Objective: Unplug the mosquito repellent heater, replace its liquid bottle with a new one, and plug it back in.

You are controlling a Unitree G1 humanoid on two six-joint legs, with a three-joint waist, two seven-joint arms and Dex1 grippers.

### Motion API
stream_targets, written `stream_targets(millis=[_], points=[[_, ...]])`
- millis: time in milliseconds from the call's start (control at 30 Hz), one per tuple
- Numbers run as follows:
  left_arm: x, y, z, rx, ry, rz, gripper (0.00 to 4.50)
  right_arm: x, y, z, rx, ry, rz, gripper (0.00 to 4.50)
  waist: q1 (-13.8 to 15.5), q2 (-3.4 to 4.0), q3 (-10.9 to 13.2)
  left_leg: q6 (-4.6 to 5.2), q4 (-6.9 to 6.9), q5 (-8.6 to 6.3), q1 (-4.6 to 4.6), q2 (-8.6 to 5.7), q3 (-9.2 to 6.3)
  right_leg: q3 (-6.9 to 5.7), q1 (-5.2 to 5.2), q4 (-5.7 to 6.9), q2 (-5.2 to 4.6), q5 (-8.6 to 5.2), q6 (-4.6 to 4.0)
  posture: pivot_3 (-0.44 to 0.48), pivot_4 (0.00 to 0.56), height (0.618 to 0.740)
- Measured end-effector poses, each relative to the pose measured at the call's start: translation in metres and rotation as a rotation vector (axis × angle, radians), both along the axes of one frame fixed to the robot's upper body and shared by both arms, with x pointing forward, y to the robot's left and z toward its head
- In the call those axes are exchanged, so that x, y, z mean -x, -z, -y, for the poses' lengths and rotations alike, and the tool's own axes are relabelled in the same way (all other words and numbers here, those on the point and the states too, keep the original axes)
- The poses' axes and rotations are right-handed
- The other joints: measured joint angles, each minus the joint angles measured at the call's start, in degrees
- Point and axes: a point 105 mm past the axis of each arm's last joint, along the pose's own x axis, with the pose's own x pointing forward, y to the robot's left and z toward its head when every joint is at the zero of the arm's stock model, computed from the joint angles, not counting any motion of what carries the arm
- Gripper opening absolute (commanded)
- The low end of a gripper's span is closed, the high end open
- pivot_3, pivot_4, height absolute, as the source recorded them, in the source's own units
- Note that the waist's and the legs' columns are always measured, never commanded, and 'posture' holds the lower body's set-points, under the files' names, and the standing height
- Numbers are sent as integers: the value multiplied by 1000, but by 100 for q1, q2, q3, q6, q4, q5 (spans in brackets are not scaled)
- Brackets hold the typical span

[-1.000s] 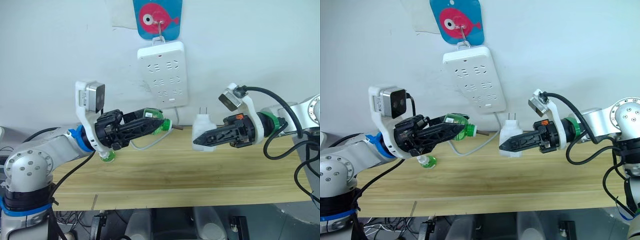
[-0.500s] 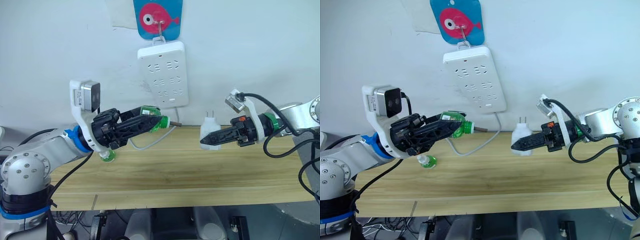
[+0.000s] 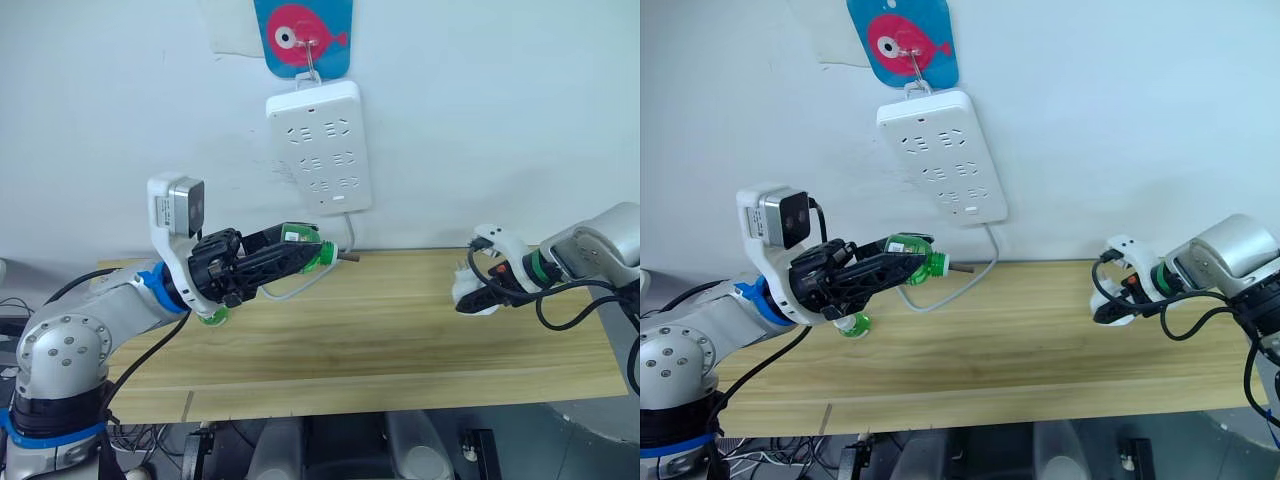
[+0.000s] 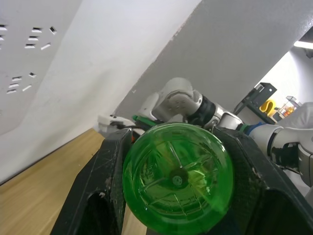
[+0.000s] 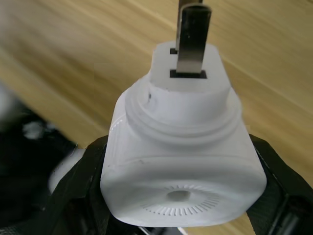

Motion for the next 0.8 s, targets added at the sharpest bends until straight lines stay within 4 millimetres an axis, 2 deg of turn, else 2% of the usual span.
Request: stream_targets(millis=[167, 367, 667, 800], points=[[2, 2, 1, -4, 6, 8, 2307, -21, 12, 15, 151, -11, 19, 3195, 3, 0, 0, -1, -1, 0, 0, 3, 5, 0, -4, 2, -2, 0, 0, -137, 325, 740], [4, 5, 1, -3, 0, 11, 2307, -34, 26, 31, 263, -15, 2, 3195, 23, -1, 1, -1, -2, 0, -1, 0, 7, 0, -3, -2, -5, 0, 0, -120, 333, 740], [7, 6, 3, -15, 1, 17, 2307, -33, 50, 52, 357, -22, -56, 3195, 41, -1, 1, -1, -1, 1, -1, 0, 7, 0, -3, 3, -5, 0, 0, -105, 348, 740], [7, 6, 3, -16, 0, 17, 2307, -34, 54, 58, 373, -6, -58, 3195, 36, -1, 1, -2, 0, 1, 0, 1, 7, 0, -3, 7, -5, 1, 0, -100, 353, 740]])
